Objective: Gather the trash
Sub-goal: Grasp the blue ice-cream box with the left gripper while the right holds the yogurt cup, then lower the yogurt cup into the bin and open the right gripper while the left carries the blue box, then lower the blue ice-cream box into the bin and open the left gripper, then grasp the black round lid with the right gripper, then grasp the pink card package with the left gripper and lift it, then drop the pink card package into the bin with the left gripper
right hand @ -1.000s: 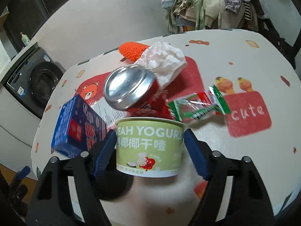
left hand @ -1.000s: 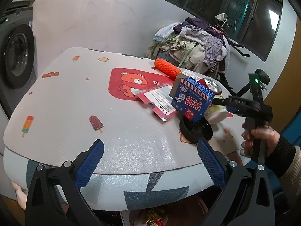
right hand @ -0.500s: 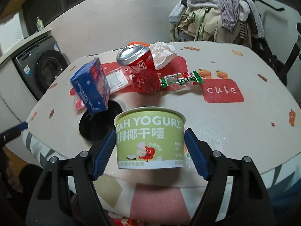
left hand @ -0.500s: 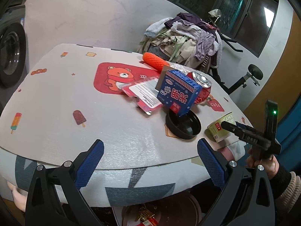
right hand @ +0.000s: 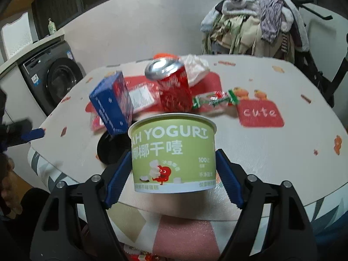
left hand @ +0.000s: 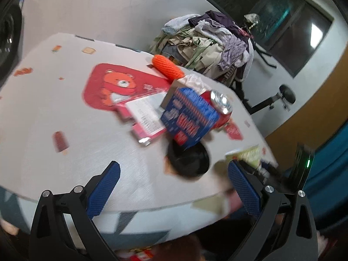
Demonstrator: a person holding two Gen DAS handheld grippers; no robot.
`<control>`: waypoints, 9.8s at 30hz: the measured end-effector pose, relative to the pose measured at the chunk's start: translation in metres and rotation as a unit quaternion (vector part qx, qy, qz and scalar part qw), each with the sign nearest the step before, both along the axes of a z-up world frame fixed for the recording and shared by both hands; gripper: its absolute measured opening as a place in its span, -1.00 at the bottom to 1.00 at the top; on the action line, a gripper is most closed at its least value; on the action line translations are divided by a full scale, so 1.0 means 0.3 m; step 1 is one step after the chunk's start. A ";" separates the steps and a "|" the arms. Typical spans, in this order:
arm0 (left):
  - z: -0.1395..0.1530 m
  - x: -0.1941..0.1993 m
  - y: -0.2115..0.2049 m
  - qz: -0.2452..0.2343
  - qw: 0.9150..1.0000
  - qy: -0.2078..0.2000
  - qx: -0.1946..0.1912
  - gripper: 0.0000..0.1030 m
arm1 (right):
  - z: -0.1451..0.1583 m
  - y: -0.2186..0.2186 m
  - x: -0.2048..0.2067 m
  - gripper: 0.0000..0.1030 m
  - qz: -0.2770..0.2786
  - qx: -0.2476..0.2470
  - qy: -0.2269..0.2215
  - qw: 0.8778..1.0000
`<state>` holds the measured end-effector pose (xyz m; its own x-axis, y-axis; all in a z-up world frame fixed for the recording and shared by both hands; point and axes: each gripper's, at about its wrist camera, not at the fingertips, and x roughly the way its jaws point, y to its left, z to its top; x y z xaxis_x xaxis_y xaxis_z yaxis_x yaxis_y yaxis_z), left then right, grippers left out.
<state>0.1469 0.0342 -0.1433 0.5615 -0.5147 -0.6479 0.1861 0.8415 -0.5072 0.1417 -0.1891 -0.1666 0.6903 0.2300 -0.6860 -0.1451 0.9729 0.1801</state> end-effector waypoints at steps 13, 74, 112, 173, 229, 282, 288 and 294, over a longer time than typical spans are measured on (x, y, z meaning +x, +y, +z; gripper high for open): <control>0.037 0.386 -0.300 0.027 0.996 0.049 0.063 0.80 | 0.015 -0.078 -0.026 0.49 -0.043 0.014 -0.011 0.999; -0.105 -0.533 0.000 -0.123 0.987 -0.042 0.098 -0.24 | -0.203 0.374 -0.405 0.75 0.139 -0.051 0.146 0.978; -0.225 -0.515 -0.121 -0.187 0.966 -0.023 0.179 -0.22 | -0.054 0.186 -0.394 0.89 0.077 -0.053 -0.010 0.996; 0.068 -0.299 0.205 0.069 0.978 -0.113 0.164 0.89 | -0.032 0.107 -0.304 0.89 0.026 -0.004 0.031 0.999; -0.198 0.218 0.229 0.090 0.988 0.066 -0.107 -0.08 | -0.107 0.264 0.176 0.80 0.011 -0.040 0.026 0.999; 0.198 0.013 0.119 -0.062 0.997 -0.050 0.015 -0.87 | 0.153 0.097 -0.162 0.80 -0.028 0.001 -0.056 0.998; 0.228 -0.126 0.084 -0.101 0.993 -0.048 0.032 -0.87 | 0.189 0.089 -0.256 0.80 -0.029 -0.003 -0.066 0.997; 0.214 -0.292 0.048 -0.140 0.989 -0.039 0.039 -0.87 | 0.197 0.086 -0.336 0.80 -0.029 -0.007 -0.067 0.997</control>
